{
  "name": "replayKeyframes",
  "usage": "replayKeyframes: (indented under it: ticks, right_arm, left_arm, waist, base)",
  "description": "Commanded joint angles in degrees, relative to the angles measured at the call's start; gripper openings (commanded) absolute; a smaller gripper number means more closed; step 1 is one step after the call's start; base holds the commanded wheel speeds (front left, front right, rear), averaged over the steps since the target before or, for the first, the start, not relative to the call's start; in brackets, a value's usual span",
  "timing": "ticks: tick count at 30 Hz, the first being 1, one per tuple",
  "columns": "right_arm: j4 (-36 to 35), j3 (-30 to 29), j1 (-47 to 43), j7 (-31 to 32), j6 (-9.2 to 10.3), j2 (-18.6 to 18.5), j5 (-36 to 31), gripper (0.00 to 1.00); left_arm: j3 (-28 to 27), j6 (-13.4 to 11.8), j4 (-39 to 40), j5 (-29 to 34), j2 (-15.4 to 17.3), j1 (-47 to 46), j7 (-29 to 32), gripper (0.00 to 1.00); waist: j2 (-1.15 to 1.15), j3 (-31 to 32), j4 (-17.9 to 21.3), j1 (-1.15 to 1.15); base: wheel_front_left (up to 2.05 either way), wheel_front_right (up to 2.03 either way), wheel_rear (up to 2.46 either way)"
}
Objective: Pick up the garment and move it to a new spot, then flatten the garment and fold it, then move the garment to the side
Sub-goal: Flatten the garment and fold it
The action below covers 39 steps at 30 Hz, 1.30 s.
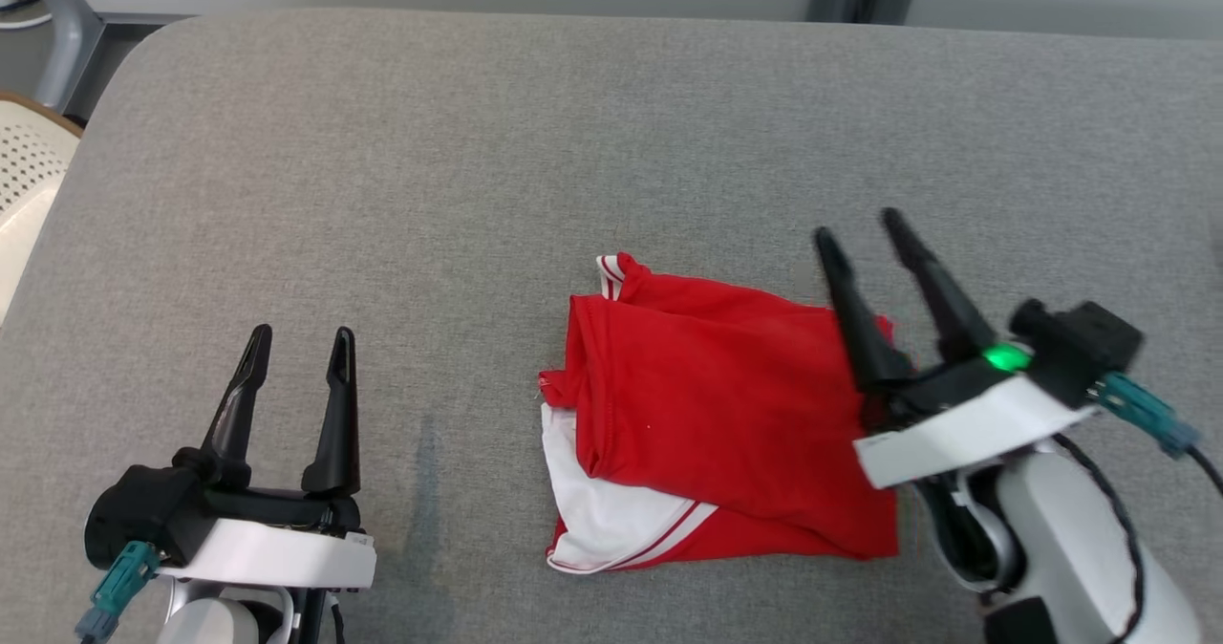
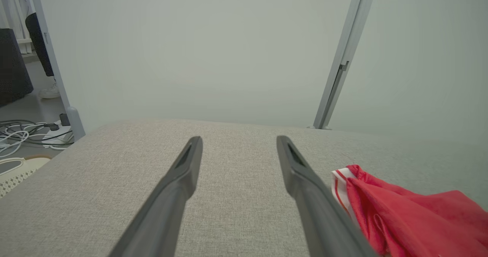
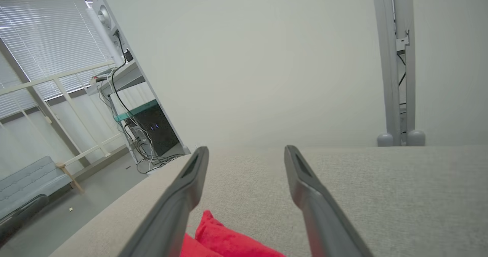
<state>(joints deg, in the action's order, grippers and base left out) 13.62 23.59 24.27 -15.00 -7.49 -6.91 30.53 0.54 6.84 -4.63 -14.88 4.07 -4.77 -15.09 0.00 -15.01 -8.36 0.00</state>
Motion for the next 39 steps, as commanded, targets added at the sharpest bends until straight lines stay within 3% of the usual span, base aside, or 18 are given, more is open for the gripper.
replayKeyframes:
  ticks: [1,13,19,26,39]
  right_arm:
    - [-1.7,-4.1,-2.7,-0.2,-0.01,-1.1,-2.4,1.0]
    - [-7.1,-21.4,-15.2,2.0,0.0,-5.7,-11.4,1.0]
    - [-10.8,-25.6,-20.3,4.1,0.0,-6.4,-15.5,1.0]
    - [-14.3,-26.7,-24.2,6.6,0.0,-5.1,-18.4,1.0]
    - [-15.5,-26.0,-30.7,9.7,0.0,-6.5,-18.3,1.0]
  left_arm:
    - [-0.6,0.2,0.2,0.6,0.1,0.4,-0.1,1.0]
    - [-2.4,0.2,0.1,1.4,1.3,2.4,-0.1,1.0]
    - [-3.0,-0.3,-0.2,1.6,2.0,4.9,0.0,1.0]
    - [-3.0,-1.1,0.5,1.8,2.8,7.8,1.2,1.0]
    - [-2.2,-2.4,3.5,1.5,3.0,14.5,4.6,1.0]
  waist:
    - [0.0,0.4,0.8,0.0]
    - [0.0,3.4,3.4,0.0]
    - [0.0,5.8,4.7,0.0]
    - [0.0,9.4,5.8,0.0]
    - [0.0,16.3,6.4,0.0]
  base:
    - [0.0,0.0,0.0]
    - [0.0,0.0,0.0]
    - [0.0,0.0,0.0]
    - [0.0,0.0,0.0]
    - [0.0,0.0,0.0]
